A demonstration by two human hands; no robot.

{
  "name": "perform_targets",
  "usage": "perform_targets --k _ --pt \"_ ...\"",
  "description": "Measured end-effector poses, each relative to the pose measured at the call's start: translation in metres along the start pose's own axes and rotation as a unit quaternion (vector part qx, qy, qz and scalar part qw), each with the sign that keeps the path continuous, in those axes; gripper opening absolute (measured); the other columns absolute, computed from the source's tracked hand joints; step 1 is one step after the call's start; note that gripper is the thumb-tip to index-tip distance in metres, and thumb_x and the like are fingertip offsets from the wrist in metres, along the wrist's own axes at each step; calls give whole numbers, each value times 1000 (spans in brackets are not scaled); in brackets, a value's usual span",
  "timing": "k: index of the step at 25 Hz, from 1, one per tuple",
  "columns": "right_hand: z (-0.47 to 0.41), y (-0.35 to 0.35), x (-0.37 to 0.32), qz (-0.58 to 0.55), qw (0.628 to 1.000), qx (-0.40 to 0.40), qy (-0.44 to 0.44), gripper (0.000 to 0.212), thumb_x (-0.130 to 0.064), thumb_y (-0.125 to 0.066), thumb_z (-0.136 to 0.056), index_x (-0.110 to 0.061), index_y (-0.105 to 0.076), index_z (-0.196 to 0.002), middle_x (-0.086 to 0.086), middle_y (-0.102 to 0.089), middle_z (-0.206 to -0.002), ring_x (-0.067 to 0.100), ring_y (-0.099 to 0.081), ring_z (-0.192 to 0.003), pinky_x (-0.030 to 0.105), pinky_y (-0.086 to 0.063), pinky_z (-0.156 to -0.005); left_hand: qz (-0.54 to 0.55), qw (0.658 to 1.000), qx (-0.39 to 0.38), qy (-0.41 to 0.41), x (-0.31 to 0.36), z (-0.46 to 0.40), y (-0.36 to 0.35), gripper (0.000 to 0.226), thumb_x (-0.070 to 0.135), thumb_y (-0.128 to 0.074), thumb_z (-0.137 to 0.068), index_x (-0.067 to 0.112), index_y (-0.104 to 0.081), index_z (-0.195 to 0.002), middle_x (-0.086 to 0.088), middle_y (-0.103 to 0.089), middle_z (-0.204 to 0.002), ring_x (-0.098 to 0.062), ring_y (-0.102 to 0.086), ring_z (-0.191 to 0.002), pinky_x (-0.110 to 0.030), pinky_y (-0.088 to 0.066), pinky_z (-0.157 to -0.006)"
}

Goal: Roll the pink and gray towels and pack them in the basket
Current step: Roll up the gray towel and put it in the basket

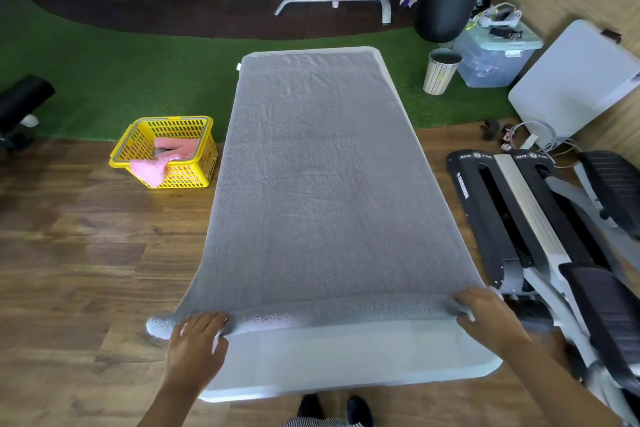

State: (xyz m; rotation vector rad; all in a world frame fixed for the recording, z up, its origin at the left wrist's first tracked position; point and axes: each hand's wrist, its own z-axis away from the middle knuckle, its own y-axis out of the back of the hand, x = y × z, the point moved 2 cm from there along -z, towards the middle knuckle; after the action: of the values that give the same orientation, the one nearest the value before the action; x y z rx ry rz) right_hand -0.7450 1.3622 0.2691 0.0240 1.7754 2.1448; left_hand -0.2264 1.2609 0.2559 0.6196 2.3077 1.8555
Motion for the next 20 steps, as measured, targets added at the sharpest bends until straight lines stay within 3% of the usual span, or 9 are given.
perform_targets --k 2,6,9,11,13,14,16,18,20 --pt "-1 5 0 21 1000 -20 3 13 -17 -66 -66 -12 -70 -78 0 -64 -73 25 -63 -71 33 -47 -68 8 1000 4 -4 2 -1 6 34 31 -41 -74 19 -72 -83 9 -68 -81 -11 -60 -79 -33 -35 -80" --pt "-5 5 3 50 998 -46 12 28 -30 -48 -68 -15 -67 -82 -2 -60 -78 22 -60 -78 33 -48 -69 14 1000 1 -17 -1 -2 13 34 32 -42 -74 21 -70 -88 10 -67 -85 -8 -52 -85 -32 -35 -80" --pt "-10 5 3 28 999 30 27 28 -11 -67 -64 -13 -62 -91 2 -59 -89 25 -59 -77 40 -52 -64 -10 998 -36 40 -5 -5 16 44 39 -41 -75 16 -67 -102 2 -67 -101 -17 -60 -94 -44 -48 -82" --pt "-10 3 2 23 996 67 60 33 5 -73 -59 -10 -64 -86 3 -60 -83 25 -60 -67 40 -52 -60 7 994 -42 97 -6 -3 19 44 42 -42 -77 13 -67 -99 -1 -67 -101 -25 -66 -87 -45 -53 -69" --pt "-7 2 3 10 994 85 71 33 7 -74 -58 -10 -67 -84 1 -61 -82 24 -59 -65 39 -51 -62 35 992 -42 114 -8 2 17 38 41 -48 -76 14 -66 -96 -1 -66 -101 -25 -66 -85 -39 -55 -58" --pt "-5 1 4 1 995 81 63 35 6 -74 -57 -10 -66 -87 1 -61 -85 24 -59 -68 38 -51 -63 44 991 -50 112 -10 5 16 34 36 -58 -73 15 -65 -99 -2 -66 -104 -25 -66 -87 -38 -55 -56" --pt "-3 -1 4 11 997 66 49 43 7 -74 -51 -10 -66 -89 2 -63 -86 26 -61 -69 37 -53 -62 53 990 -57 117 -17 8 10 49 13 -80 -61 12 -61 -107 -9 -65 -109 -32 -66 -90 -42 -56 -56" --pt "-3 0 5 32 998 41 24 39 8 -73 -51 -11 -67 -85 3 -65 -81 28 -62 -65 39 -54 -58 61 988 -38 136 -20 4 6 54 -10 -81 -56 4 -64 -106 -15 -66 -104 -39 -66 -90 -50 -56 -64" --pt "-2 5 10 42 999 23 -4 28 4 -71 -56 -11 -67 -78 4 -65 -75 30 -62 -63 39 -53 -57 42 993 3 114 -9 -8 8 31 -8 -72 -66 1 -69 -96 -12 -70 -94 -35 -68 -85 -49 -56 -71"
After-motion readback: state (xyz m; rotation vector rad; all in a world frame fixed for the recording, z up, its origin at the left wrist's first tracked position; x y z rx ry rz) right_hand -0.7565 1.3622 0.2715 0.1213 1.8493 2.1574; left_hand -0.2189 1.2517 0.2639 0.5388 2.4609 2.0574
